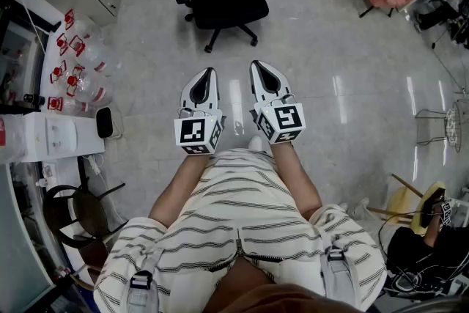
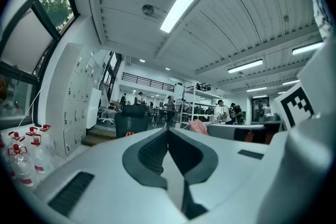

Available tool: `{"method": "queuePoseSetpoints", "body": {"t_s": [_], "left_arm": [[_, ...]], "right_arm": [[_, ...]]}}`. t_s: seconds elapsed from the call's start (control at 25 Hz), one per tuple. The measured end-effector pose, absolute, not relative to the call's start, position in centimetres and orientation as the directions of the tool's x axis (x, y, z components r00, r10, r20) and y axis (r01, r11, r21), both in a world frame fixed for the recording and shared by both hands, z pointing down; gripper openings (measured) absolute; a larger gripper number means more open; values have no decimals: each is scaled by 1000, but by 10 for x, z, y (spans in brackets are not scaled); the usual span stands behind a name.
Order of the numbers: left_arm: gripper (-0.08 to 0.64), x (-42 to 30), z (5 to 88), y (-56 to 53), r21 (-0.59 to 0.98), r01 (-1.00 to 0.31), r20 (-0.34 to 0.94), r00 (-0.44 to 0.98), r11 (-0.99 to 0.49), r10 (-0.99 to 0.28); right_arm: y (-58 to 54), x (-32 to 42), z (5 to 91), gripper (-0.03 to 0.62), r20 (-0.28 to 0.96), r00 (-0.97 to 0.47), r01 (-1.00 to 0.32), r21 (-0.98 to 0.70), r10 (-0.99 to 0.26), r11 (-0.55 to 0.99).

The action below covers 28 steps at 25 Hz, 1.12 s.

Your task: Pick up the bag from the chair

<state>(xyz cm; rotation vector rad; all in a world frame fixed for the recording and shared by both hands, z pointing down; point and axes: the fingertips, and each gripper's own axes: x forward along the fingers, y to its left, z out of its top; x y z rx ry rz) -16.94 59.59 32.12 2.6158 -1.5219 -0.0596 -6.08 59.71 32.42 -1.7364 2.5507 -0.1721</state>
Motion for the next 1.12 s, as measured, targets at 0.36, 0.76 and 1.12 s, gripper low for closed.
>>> {"method": "queuePoseSetpoints", "body": {"t_s": [0.36, 0.76, 1.12], "left_arm": [[23, -130, 332, 594, 114, -870, 49, 487, -480, -872], [23, -61, 339, 580, 120, -885, 69, 459, -449, -886], [23, -30, 357, 565, 75, -891, 106, 453, -448, -885]], "right_arm": [[592, -29, 328, 18, 13, -405, -907, -134, -914, 399], [569, 37, 327, 18, -5, -441, -885, -162, -897, 436], [546, 67, 353, 18, -4, -444, -875, -215, -896, 434]]}}
